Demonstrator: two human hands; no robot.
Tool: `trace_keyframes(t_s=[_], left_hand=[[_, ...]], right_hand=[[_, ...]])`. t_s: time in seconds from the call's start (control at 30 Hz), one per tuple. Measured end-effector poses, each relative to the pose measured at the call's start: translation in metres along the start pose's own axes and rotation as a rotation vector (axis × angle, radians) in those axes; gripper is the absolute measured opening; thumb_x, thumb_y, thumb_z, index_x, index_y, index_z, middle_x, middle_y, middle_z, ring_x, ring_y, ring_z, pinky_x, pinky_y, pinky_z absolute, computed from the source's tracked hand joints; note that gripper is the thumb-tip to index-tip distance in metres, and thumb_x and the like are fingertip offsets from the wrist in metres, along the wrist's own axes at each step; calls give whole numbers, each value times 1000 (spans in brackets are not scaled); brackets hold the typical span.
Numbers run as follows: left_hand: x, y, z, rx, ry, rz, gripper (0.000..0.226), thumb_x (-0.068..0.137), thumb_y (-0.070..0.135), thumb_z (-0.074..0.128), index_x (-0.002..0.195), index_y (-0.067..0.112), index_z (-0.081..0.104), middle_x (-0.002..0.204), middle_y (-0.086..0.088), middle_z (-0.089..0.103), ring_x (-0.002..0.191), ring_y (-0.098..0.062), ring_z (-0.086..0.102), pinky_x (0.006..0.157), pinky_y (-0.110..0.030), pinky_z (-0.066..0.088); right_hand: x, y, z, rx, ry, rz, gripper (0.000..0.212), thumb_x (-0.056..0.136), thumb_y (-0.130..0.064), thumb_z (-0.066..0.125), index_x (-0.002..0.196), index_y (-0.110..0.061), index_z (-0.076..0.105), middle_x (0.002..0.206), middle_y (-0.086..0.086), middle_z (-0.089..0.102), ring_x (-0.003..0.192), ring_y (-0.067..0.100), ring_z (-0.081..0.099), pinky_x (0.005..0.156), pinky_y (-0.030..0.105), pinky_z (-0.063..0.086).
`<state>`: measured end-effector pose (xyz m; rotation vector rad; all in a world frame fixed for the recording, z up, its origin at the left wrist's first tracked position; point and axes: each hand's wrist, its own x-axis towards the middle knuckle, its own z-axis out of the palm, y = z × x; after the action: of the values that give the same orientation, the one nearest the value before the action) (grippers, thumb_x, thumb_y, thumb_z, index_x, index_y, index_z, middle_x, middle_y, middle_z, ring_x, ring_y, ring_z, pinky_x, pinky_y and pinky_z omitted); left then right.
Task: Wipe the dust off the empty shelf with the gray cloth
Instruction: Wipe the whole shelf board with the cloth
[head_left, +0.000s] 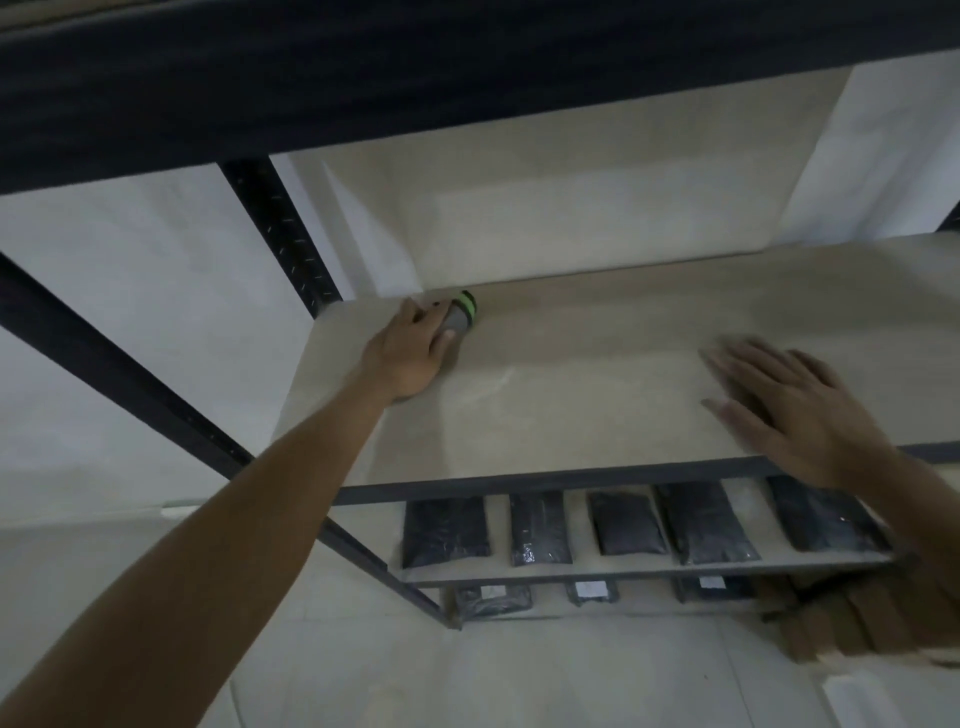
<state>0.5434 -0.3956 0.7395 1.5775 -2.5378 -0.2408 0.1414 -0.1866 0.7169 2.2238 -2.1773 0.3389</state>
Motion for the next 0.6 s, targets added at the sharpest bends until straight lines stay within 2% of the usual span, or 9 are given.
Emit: trace_keyframes(t_s=[0.1, 0.2, 0.27, 0.3, 0.37, 0.43, 0.5, 0.6], left_hand=[[-29, 25, 6, -78, -31, 129, 54, 109, 39, 33, 160, 23, 23, 142, -21, 43, 118, -38, 54, 100, -42, 46], [-72, 51, 7, -21, -21, 324, 54, 108, 39, 35, 159, 25, 26, 125, -9, 42, 90, -20, 50, 74, -33, 45], [-84, 53, 0, -23, -67, 421, 53, 108, 40, 34, 159, 28, 26, 116, -3, 40, 84, -16, 47, 70, -33, 43], [-78, 50, -6, -57, -73, 434, 53, 108, 40, 34, 159, 29, 26, 116, -3, 42, 85, -17, 50, 73, -33, 46], [-50, 39, -16, -134, -26, 342, 51, 109, 38, 35, 159, 27, 29, 119, -6, 48, 96, -22, 55, 84, -35, 47], [-17, 27, -17, -83, 34, 224, 52, 109, 37, 36, 158, 23, 30, 126, -12, 46, 107, -28, 53, 90, -34, 42], [-4, 21, -3, -3, 15, 137, 53, 109, 39, 35, 158, 21, 30, 133, -16, 43, 113, -34, 51, 94, -36, 41], [-22, 34, 17, -6, 13, 172, 53, 108, 40, 33, 158, 22, 27, 134, -19, 44, 113, -38, 52, 97, -45, 47]], right_hand=[[0, -4, 3, -22, 22, 31, 64, 97, -65, 26, 155, -36, 30, 164, -12, 26, 152, 11, 20, 120, 41, 19], [-1, -4, 4, -33, 19, 25, 65, 97, -65, 26, 155, -36, 30, 164, -12, 27, 152, 11, 21, 119, 41, 20], [-1, -3, 5, -31, 19, 16, 65, 97, -65, 25, 155, -36, 29, 164, -11, 27, 152, 11, 21, 119, 40, 19], [-1, -3, 5, -33, 26, 12, 65, 97, -65, 25, 155, -35, 30, 163, -11, 27, 152, 11, 22, 119, 39, 19], [0, -3, 6, -33, 36, 13, 66, 97, -65, 26, 155, -35, 31, 163, -11, 28, 151, 11, 22, 118, 39, 19], [1, -2, 5, -27, 47, 14, 66, 96, -65, 27, 154, -35, 32, 163, -11, 29, 151, 11, 23, 118, 39, 20], [1, -2, 4, -28, 60, 3, 66, 96, -66, 28, 154, -35, 33, 162, -11, 31, 150, 11, 25, 117, 40, 22], [-1, 0, 6, -41, 79, 9, 66, 95, -66, 29, 152, -34, 37, 160, -10, 34, 149, 12, 28, 116, 40, 24]])
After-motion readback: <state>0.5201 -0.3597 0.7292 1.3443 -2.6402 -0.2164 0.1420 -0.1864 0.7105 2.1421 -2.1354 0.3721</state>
